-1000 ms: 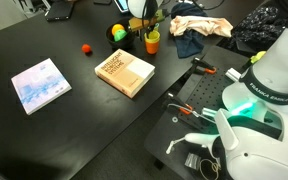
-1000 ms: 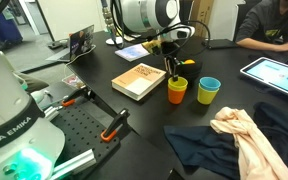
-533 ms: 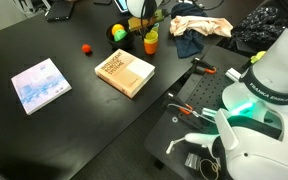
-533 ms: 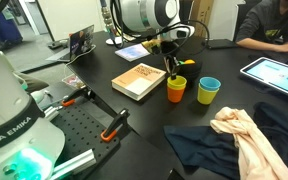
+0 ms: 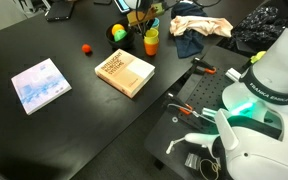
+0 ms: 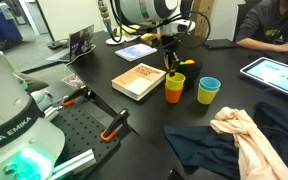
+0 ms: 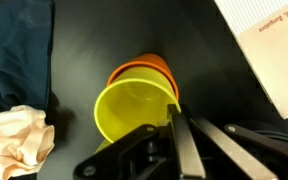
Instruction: Take the three cups out of the yellow cup and separate them
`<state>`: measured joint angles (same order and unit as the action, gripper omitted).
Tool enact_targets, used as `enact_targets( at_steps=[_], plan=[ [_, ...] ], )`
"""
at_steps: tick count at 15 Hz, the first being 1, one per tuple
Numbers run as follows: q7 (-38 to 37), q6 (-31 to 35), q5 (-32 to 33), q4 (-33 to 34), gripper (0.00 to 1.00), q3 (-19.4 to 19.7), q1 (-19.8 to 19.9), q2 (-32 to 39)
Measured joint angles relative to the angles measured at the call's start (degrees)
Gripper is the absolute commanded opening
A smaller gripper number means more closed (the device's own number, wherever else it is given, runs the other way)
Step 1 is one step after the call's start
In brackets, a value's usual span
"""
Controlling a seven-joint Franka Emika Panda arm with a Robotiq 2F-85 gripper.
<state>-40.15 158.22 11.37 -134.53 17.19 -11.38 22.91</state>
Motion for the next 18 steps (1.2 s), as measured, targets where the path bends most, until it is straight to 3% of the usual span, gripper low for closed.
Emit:
enact_targets(
  at_steps=[6,14,18],
  plan=[
    [2.7,-7.1,0.0,1.1,0.04,-0.2,1.6,-5.5],
    [5.9,-15.5,0.0,1.1,0.04,-3.1,7.8,-12.9],
    [5.7,-16.6,2.0,-0.8,0.04,-3.2,9.8,-13.5]
  ],
)
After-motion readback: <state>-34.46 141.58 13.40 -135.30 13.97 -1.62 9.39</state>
